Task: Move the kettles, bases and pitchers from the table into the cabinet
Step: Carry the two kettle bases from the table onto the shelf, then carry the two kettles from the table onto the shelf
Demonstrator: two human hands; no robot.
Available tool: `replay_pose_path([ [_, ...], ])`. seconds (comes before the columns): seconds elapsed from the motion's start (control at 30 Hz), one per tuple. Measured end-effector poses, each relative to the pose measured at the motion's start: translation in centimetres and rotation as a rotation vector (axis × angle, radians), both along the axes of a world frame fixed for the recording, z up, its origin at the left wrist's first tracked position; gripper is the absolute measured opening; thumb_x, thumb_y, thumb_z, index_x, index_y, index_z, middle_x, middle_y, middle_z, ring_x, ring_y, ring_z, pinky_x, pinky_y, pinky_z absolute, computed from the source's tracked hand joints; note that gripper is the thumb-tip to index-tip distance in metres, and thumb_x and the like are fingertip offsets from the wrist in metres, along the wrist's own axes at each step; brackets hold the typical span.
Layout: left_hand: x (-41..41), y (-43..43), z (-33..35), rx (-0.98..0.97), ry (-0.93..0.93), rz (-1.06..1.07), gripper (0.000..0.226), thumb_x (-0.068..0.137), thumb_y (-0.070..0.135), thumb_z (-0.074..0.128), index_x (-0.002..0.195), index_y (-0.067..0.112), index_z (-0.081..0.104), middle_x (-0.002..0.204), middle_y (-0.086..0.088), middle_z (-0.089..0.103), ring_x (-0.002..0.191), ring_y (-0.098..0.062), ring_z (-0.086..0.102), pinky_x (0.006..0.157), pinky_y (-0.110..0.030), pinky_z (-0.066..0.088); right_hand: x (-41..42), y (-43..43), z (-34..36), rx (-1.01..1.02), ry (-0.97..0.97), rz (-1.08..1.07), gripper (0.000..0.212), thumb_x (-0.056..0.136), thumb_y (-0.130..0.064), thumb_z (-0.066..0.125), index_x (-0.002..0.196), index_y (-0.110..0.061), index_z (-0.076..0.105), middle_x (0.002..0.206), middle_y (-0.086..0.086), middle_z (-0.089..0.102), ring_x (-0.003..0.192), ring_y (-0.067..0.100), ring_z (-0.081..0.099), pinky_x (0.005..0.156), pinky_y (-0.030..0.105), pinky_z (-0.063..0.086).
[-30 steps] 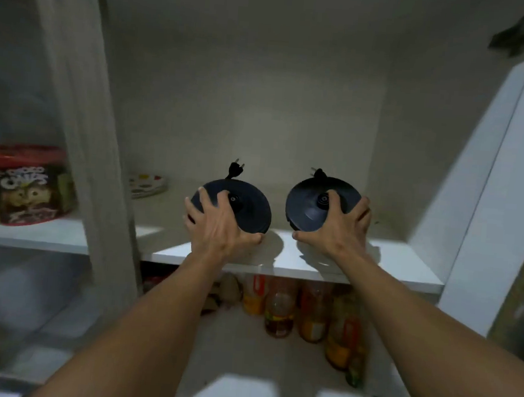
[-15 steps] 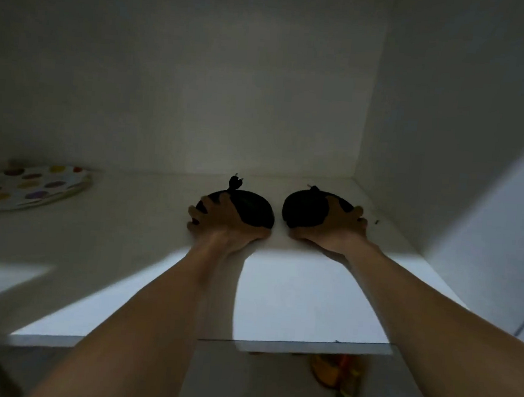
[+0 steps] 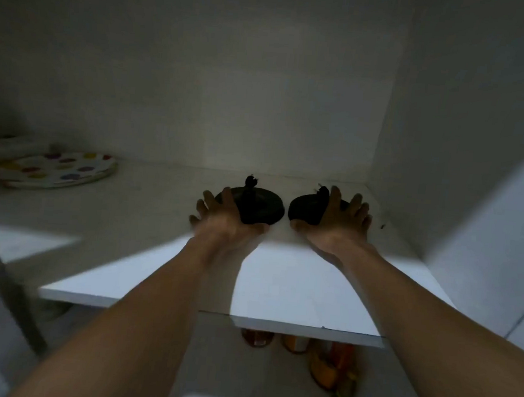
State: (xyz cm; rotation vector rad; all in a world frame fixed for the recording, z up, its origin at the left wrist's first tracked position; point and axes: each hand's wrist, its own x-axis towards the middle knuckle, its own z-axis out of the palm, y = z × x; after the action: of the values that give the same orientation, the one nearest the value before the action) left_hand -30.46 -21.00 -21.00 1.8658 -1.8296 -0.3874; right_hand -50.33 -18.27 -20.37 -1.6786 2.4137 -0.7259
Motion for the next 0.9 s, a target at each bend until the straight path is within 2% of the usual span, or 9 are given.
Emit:
replay_pose_path([
  [0.1, 1.9, 4.0, 0.1, -0.163, -0.008, 0.043, 0.097, 0.076, 0.059, 0.069, 0.150, 0.014, 0.026, 0.150, -0.020, 0.032, 0.138, -0.041, 0.033, 0.111, -0.055, 0.032, 2.4, 2.4, 0.7, -0.125, 0.047, 0.125, 0.103, 0.081, -0.068, 0.060, 0.157, -0.020, 0.010, 0.162, 0.026, 0.002, 0.149, 0.047, 0.002, 0.121, 0.056, 0.006],
  [0.2, 3.9, 9.6, 0.2, -0.291, -0.018, 0.117, 0.082, 0.086, 0.051, 0.064, 0.149, 0.011, 0.031, 0.150, -0.019, 0.037, 0.135, -0.037, 0.040, 0.110, -0.050, 0.036, 6.2, 5.5, 1.3, -0.236, 0.100, 0.265, 0.090, 0.086, -0.062, 0.057, 0.155, -0.020, 0.018, 0.162, 0.025, 0.008, 0.149, 0.046, 0.007, 0.121, 0.056, 0.009],
  [0.27, 5.8, 14.0, 0.0, -0.336, -0.077, 0.166, 0.074, 0.089, 0.049, 0.061, 0.147, 0.011, 0.035, 0.148, -0.017, 0.041, 0.132, -0.035, 0.043, 0.109, -0.047, 0.038, 9.5, 8.0, 1.4, -0.287, 0.067, 0.371, 0.083, 0.089, -0.057, 0.056, 0.154, -0.019, 0.020, 0.162, 0.024, 0.011, 0.149, 0.043, 0.009, 0.122, 0.055, 0.010],
  [0.43, 14.2, 24.9, 1.1, -0.400, -0.201, 0.401, 0.061, 0.090, 0.045, 0.058, 0.139, 0.012, 0.043, 0.142, -0.015, 0.046, 0.127, -0.035, 0.048, 0.106, -0.047, 0.039, 20.2, 15.1, 1.2, -0.337, 0.007, 0.645, 0.080, 0.092, -0.050, 0.054, 0.154, -0.013, 0.021, 0.158, 0.024, 0.021, 0.147, 0.041, 0.020, 0.121, 0.053, 0.014],
  [0.53, 20.4, 32.7, 1.4, -0.381, -0.255, 0.561, 0.061, 0.090, 0.045, 0.058, 0.139, 0.013, 0.042, 0.142, -0.015, 0.045, 0.128, -0.034, 0.048, 0.107, -0.050, 0.039, 27.1, 20.7, 1.2, -0.328, -0.017, 0.808, 0.077, 0.092, -0.051, 0.053, 0.153, -0.015, 0.022, 0.158, 0.023, 0.021, 0.146, 0.041, 0.023, 0.121, 0.052, 0.015],
  [0.7, 30.3, 47.4, 0.8, -0.326, -0.306, 0.834, 0.060, 0.091, 0.044, 0.057, 0.139, 0.012, 0.043, 0.143, -0.016, 0.046, 0.127, -0.037, 0.047, 0.104, -0.049, 0.041, 38.7, 32.2, 0.8, -0.283, -0.074, 1.055, 0.080, 0.093, -0.052, 0.052, 0.156, -0.023, 0.012, 0.162, 0.023, 0.014, 0.148, 0.041, 0.018, 0.122, 0.052, 0.014],
  [0.9, 39.2, 66.7, -1.5, -0.204, -0.327, 1.110, 0.062, 0.091, 0.042, 0.058, 0.143, 0.012, 0.041, 0.144, -0.016, 0.044, 0.128, -0.038, 0.047, 0.105, -0.051, 0.040, 51.2, 49.0, -2.3, -0.201, -0.078, 1.342, 0.077, 0.095, -0.049, 0.050, 0.156, -0.021, 0.012, 0.161, 0.023, 0.015, 0.148, 0.041, 0.018, 0.122, 0.053, 0.014],
])
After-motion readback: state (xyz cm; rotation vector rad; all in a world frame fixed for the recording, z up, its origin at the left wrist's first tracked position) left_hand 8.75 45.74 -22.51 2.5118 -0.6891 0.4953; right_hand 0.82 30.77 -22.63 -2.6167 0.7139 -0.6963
